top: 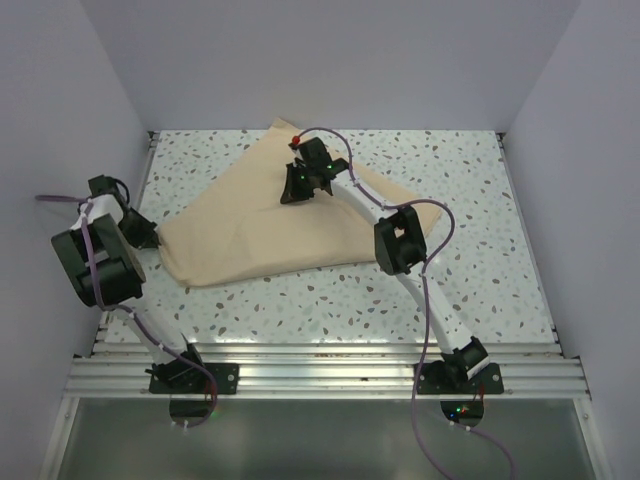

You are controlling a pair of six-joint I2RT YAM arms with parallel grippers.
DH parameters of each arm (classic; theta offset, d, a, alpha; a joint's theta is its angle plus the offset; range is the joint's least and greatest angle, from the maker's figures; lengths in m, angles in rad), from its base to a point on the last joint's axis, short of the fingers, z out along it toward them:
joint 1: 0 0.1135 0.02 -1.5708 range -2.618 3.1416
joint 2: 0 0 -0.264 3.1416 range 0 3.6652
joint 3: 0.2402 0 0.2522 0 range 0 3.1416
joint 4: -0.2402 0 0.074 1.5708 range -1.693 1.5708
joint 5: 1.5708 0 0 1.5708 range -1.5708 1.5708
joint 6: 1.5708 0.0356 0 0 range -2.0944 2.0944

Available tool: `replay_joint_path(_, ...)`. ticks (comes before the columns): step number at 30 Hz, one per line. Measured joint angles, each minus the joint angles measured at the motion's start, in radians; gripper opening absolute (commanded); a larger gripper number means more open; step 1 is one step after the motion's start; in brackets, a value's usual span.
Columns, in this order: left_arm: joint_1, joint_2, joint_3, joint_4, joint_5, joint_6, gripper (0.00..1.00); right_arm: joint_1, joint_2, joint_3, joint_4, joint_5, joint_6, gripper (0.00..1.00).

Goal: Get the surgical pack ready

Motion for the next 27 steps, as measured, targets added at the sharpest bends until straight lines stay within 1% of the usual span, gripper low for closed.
replay_joint_path(2, -0.029, -0.033, 0.002, -0.010, 0.000, 0.000, 0.00, 0.000, 0.001, 0.001, -0.002, 0.000, 0.007, 0.00)
replay_joint_path(5, -0.103, -0.119, 0.024, -0.028, 0.003, -0.001, 0.00, 0.000, 0.002, 0.001, -0.003, 0.000, 0.014, 0.00)
replay_joint_path(9, -0.214, -0.227, 0.092, -0.038, 0.041, -0.021, 0.00, -0.001, 0.017, 0.030, -0.024, 0.000, 0.016, 0.00)
replay_joint_path(12, -0.275, -0.269, 0.150, -0.040, 0.084, -0.051, 0.00, -0.001, 0.022, 0.040, -0.033, 0.002, 0.017, 0.00)
replay_joint_path(18, -0.409, -0.272, 0.209, -0.040, 0.148, -0.094, 0.00, -0.001, 0.029, 0.051, -0.042, 0.001, 0.016, 0.00)
replay_joint_path(24, -0.614, -0.253, 0.259, -0.036, 0.200, -0.119, 0.00, -0.001, 0.031, 0.058, -0.047, 0.002, 0.010, 0.00)
replay_joint_path(27, -0.686, -0.222, 0.285, -0.029, 0.219, -0.140, 0.00, -0.001, 0.031, 0.058, -0.047, 0.002, 0.009, 0.00)
